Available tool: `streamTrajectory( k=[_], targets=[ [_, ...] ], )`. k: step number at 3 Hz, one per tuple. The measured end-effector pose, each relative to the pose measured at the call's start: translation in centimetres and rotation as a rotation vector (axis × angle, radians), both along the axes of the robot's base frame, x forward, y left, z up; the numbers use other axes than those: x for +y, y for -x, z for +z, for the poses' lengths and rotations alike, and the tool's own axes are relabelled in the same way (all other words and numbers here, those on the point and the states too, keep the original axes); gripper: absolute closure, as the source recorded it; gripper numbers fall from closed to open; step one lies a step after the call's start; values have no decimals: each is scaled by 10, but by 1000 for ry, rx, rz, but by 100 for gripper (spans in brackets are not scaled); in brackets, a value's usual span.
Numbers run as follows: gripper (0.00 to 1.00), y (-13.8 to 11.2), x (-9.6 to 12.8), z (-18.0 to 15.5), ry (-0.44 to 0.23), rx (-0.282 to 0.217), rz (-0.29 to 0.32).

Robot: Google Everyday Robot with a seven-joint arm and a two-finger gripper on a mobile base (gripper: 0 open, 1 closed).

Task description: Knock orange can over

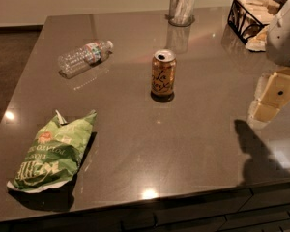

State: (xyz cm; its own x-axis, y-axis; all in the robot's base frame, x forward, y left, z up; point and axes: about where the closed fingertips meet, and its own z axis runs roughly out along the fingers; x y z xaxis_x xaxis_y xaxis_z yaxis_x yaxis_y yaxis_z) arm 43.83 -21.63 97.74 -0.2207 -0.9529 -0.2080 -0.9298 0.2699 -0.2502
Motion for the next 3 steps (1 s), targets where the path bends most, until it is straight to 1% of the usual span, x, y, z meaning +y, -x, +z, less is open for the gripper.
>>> streamTrajectory(
  k=[1, 2, 3],
  targets=[
    [0, 0, 0, 1, -1, -3, 0],
    [0, -9, 10, 3, -46, -21, -16],
    [0, -22, 18, -1, -125, -42, -47]
  ],
)
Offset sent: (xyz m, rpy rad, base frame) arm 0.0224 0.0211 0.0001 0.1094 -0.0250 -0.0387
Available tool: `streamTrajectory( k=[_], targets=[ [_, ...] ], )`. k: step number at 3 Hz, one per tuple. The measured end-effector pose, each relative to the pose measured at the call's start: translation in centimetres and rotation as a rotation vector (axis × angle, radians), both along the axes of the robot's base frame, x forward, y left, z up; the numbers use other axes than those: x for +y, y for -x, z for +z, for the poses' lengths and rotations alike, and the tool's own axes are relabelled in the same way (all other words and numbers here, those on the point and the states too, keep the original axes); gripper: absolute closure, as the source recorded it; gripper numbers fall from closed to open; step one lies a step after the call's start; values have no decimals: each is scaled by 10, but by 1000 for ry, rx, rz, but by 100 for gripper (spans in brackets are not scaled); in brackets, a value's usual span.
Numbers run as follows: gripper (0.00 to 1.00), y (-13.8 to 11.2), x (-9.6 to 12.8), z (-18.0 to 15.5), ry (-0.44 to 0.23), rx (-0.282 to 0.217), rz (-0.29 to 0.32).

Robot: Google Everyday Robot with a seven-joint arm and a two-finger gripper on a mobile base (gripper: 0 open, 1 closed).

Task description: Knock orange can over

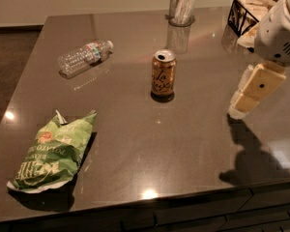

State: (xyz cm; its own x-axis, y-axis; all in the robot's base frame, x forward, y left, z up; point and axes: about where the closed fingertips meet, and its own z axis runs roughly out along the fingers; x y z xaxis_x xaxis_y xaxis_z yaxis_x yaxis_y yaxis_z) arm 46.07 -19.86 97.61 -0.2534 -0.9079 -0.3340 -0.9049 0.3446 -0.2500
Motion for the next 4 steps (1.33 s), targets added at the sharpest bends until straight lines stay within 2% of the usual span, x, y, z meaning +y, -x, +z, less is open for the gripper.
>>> streamTrajectory(
  k=[2, 3, 4],
  targets=[
    [0, -43, 26, -19, -179, -26, -81],
    [0, -73, 35, -24, -244, -58, -140],
    [0, -101, 50, -32, -278, -80, -170]
  ],
)
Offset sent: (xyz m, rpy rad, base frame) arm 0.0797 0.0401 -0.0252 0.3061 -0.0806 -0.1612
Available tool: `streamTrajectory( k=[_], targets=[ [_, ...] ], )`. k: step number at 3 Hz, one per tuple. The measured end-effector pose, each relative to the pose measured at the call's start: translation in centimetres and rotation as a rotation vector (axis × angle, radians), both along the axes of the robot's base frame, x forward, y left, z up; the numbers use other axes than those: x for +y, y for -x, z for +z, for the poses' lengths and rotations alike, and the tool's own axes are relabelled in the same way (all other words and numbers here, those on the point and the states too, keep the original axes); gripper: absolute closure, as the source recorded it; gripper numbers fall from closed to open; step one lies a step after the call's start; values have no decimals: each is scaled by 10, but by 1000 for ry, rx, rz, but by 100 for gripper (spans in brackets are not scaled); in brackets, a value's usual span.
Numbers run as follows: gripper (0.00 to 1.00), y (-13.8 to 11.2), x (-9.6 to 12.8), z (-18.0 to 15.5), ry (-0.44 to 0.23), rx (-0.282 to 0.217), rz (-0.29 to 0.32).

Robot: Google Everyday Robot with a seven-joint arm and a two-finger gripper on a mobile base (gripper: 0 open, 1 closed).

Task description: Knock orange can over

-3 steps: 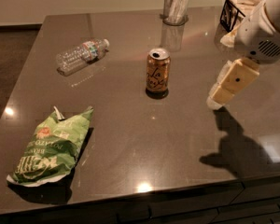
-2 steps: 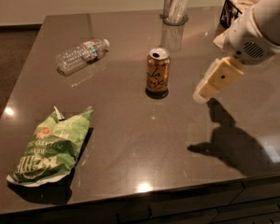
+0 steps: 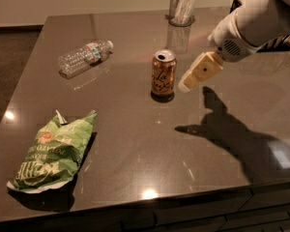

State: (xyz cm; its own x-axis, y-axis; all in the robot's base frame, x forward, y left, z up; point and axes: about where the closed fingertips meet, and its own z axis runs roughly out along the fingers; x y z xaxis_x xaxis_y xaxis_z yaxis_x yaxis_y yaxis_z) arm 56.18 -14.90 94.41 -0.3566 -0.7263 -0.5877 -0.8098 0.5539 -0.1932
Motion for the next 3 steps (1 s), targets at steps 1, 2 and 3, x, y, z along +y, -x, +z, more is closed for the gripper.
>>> streamTrajectory(
  k=[1, 2, 3],
  targets=[
    [0, -19, 21, -11, -18, 7, 3],
    [0, -30, 44, -24, -26, 24, 24],
    [0, -38, 60, -33, -32, 32, 43]
  ],
)
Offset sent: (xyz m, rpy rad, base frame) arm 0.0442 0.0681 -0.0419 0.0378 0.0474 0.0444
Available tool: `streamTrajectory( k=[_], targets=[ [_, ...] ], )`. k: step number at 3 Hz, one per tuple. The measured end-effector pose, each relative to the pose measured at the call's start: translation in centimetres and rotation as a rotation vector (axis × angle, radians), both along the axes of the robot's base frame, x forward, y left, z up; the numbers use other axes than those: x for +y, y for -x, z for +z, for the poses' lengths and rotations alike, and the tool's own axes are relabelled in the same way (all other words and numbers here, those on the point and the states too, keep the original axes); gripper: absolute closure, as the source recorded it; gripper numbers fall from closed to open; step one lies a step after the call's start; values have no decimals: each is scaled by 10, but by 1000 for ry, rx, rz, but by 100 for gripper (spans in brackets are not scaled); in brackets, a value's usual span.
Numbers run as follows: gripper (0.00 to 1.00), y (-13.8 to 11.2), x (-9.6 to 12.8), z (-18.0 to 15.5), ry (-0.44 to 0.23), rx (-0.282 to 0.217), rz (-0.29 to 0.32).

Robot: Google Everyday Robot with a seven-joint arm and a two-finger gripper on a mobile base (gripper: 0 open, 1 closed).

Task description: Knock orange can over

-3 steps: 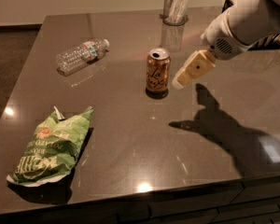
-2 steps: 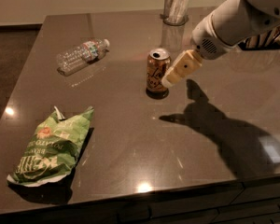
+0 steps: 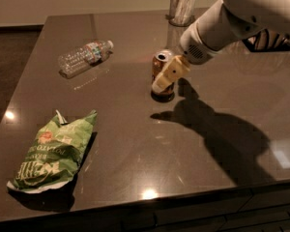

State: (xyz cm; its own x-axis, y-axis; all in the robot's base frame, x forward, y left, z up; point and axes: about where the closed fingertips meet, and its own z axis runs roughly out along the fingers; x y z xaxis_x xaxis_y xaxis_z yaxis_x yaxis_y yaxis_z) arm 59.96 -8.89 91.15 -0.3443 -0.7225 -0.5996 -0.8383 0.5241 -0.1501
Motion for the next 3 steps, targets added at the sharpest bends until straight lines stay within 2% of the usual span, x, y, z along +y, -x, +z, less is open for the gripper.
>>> streamTrajectory(
  k=[1, 2, 3],
  targets=[
    [17, -5, 13, -2, -16, 14, 25],
    [41, -5, 24, 1, -38, 21, 48],
    [64, 2, 23, 8, -30, 33, 55]
  ],
)
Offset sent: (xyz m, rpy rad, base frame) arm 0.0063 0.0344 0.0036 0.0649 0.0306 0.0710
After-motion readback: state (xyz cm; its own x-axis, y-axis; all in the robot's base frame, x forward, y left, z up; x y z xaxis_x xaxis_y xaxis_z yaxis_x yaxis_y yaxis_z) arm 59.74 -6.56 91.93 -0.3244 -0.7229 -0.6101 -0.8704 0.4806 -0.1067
